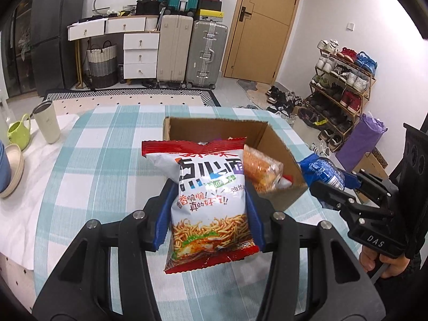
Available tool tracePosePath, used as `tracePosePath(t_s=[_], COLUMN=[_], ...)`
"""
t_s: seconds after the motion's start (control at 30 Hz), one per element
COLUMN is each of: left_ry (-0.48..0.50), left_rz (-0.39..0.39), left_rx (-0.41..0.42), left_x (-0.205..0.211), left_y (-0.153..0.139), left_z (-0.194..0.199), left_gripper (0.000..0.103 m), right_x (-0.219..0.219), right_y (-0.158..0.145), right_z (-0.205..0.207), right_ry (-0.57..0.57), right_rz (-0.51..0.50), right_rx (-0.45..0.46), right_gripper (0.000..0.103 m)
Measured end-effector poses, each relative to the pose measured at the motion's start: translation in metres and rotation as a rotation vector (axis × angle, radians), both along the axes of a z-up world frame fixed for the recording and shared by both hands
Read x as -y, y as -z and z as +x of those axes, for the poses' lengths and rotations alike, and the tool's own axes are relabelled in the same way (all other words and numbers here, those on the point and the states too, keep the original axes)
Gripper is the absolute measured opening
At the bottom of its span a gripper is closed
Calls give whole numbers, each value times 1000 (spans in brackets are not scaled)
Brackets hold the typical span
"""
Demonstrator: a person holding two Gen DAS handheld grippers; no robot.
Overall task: Organize snacks
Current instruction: 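Lift both snacks and carry them over the box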
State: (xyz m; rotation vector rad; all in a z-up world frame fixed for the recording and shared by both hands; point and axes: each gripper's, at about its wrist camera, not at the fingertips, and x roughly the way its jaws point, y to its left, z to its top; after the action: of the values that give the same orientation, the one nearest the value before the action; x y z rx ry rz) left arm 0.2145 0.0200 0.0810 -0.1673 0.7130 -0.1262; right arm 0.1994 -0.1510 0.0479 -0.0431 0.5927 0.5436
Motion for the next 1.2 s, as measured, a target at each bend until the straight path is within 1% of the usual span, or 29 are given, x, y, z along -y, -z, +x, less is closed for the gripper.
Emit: tracePosePath(t_s=[0.3,0.43,0.83,0.97,1.07,1.2], left_ry=[12,21,32,31,30,39], left_rz=[15,20,29,27,43,44], left_rx=[17,12,-33,-52,-55,-63], left_x=[9,13,16,16,17,20], left_y=[-12,-11,17,28,34,41], left_z=[31,47,108,127,138,150], left_gripper=[46,46,46,46,46,46], right_x=[-6,-10,-18,-23,-25,-22], right_y=[-5,-2,9,14,18,26], right_z=[27,41,81,92,98,108], right_ry=[-1,0,9,5,9,17], right_rz=[10,12,25,10,-21,-32], right_rx=[2,-8,-30,-28,-19,-33], right_gripper=[44,44,44,44,44,44])
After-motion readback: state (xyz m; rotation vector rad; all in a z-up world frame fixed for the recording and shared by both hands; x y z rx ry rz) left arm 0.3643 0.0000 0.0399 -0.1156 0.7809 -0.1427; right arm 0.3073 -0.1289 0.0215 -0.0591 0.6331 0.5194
